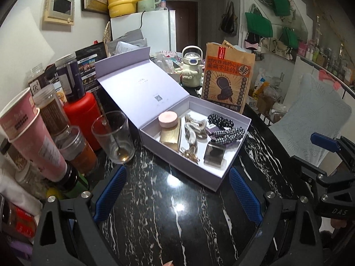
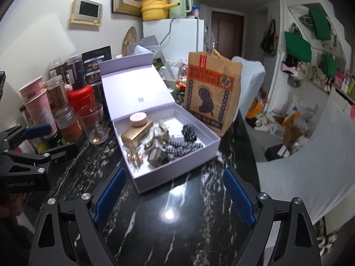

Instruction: Organize rigid objects

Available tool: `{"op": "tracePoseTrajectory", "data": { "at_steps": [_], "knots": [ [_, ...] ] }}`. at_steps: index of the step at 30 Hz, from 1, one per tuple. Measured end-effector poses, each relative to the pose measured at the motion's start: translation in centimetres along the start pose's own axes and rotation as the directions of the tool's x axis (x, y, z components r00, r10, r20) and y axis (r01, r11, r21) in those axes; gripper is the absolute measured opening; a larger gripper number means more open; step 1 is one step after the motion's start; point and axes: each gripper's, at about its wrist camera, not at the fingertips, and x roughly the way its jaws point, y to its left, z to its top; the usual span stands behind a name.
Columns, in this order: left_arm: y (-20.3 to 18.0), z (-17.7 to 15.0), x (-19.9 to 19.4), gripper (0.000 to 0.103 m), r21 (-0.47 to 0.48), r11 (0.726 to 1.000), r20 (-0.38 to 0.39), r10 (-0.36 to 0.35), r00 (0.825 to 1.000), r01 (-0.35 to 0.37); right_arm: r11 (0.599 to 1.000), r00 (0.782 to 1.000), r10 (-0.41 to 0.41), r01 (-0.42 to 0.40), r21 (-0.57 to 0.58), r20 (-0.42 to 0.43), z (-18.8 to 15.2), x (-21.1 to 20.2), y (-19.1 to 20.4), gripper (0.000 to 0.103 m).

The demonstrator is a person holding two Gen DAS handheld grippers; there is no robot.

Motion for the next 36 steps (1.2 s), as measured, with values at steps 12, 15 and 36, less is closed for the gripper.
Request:
{"op": "tracePoseTrajectory", "data": {
  "at_steps": [12,15,36],
  "knots": [
    [0.1,-1.9,0.3,0.095,-0.024,1.0,-0.031,0.002,1.0,-0.002,0.999,1.0,-0.026,0.026,-0.026,-0.011,-2.0,-0.5,0.8,0.09],
    [0.1,-2.0,0.2,0.095,-0.023,1.0,-0.031,0.004,1.0,-0.005,0.999,1.0,-0.027,0.026,-0.03,-0.009,-2.1,-0.5,0.9,0.09],
    [0.0,-2.1,0.3,0.095,-0.005,0.999,-0.045,0.031,0.999,-0.031,0.999,0.999,-0.03,0.029,-0.033,-0.016,-2.2,-0.4,0.9,0.09]
  ]
}}
